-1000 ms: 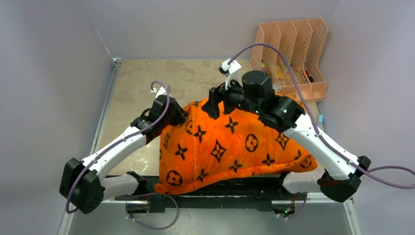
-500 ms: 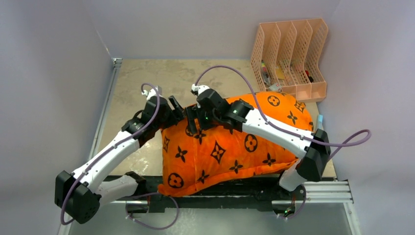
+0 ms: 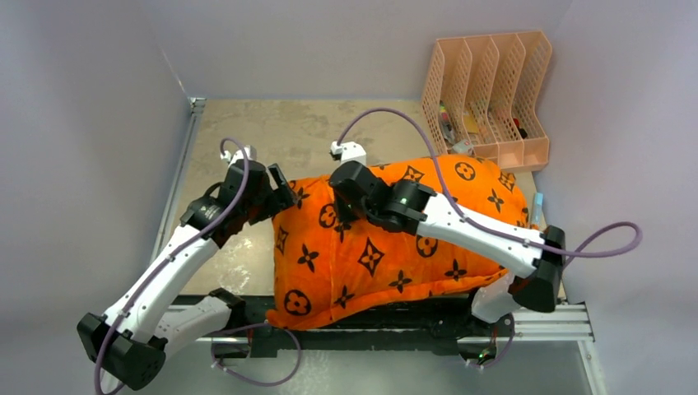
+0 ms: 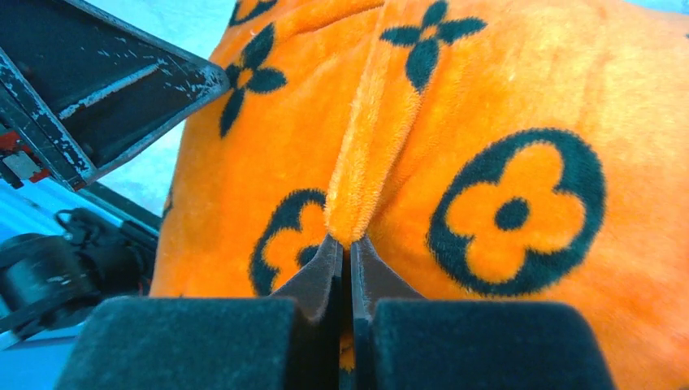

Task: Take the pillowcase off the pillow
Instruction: Remove the pillow from the pillowcase.

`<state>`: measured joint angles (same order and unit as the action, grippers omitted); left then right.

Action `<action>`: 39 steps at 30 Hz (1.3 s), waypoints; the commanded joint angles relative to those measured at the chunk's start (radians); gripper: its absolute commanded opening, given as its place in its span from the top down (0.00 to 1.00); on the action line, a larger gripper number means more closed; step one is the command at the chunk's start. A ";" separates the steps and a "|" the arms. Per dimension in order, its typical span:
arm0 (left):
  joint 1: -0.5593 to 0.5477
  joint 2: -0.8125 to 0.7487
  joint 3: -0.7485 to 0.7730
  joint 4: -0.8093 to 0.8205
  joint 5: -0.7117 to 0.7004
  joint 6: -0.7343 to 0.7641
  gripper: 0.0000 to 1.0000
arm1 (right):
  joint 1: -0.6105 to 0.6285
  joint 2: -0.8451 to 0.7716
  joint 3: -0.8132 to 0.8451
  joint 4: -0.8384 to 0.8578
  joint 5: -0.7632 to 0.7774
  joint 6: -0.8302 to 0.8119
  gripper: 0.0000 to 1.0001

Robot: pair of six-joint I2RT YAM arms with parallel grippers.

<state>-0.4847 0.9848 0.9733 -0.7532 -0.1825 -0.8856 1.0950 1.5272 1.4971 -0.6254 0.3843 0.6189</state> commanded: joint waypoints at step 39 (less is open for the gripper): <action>-0.122 -0.028 -0.067 -0.099 -0.037 0.083 1.00 | -0.075 -0.089 -0.003 -0.097 -0.055 -0.084 0.98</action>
<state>-0.6113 0.9806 0.8902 -0.6987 -0.0486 -0.8093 0.9684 1.4391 1.3991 -0.6037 0.1654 0.5621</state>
